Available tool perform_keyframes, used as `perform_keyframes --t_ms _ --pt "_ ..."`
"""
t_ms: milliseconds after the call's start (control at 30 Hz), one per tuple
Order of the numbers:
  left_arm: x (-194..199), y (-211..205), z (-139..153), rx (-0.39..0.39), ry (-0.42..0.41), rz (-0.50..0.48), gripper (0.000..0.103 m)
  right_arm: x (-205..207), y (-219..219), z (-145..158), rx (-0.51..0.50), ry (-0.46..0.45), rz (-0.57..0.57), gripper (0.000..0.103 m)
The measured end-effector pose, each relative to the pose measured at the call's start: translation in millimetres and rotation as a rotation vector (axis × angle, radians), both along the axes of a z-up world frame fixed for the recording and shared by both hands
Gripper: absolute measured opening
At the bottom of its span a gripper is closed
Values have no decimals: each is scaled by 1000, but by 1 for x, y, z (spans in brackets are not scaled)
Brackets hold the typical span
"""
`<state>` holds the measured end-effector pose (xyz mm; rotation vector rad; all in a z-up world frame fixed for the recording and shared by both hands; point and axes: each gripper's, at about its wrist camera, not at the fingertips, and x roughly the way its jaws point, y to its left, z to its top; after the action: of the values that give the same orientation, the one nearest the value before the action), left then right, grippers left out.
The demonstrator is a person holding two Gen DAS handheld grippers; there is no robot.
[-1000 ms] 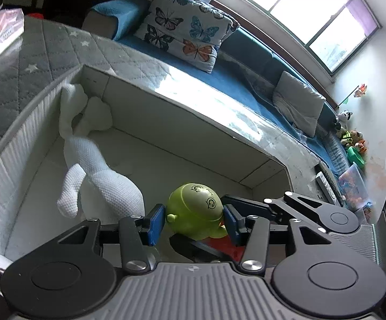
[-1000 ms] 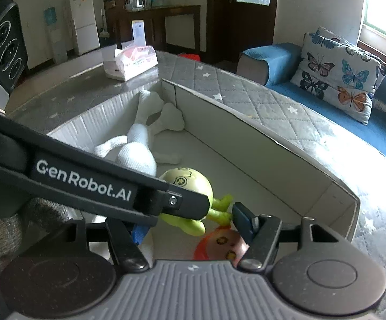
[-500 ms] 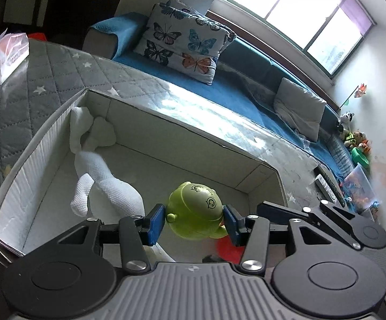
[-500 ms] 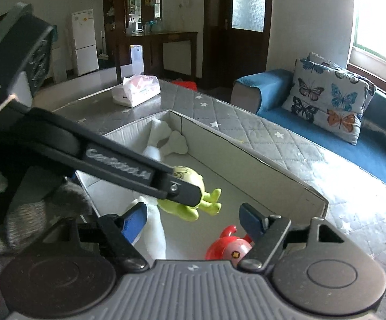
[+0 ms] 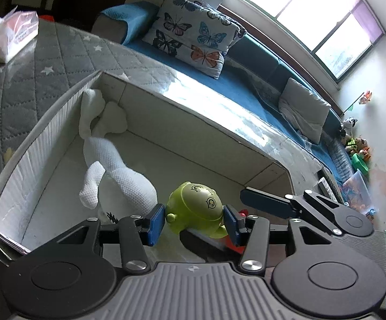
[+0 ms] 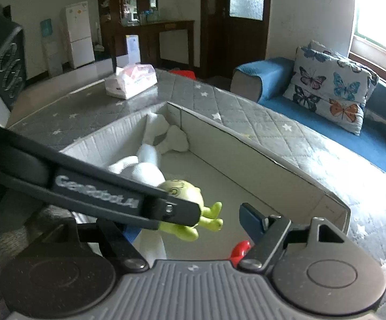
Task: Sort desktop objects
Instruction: 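Open the left tool and drop the green alien into the box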
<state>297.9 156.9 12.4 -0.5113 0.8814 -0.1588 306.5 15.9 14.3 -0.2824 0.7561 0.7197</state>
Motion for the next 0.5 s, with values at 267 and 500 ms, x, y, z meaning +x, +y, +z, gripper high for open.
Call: perform_keyframes --t_ms 267,500 --pt "-4 2 4 -9 -13 -2 50 1 -2 -12 -33 3 -29 78" --pt "-12 0 12 2 -19 8 50 -9 -10 -2 -9 -17 -18 78"
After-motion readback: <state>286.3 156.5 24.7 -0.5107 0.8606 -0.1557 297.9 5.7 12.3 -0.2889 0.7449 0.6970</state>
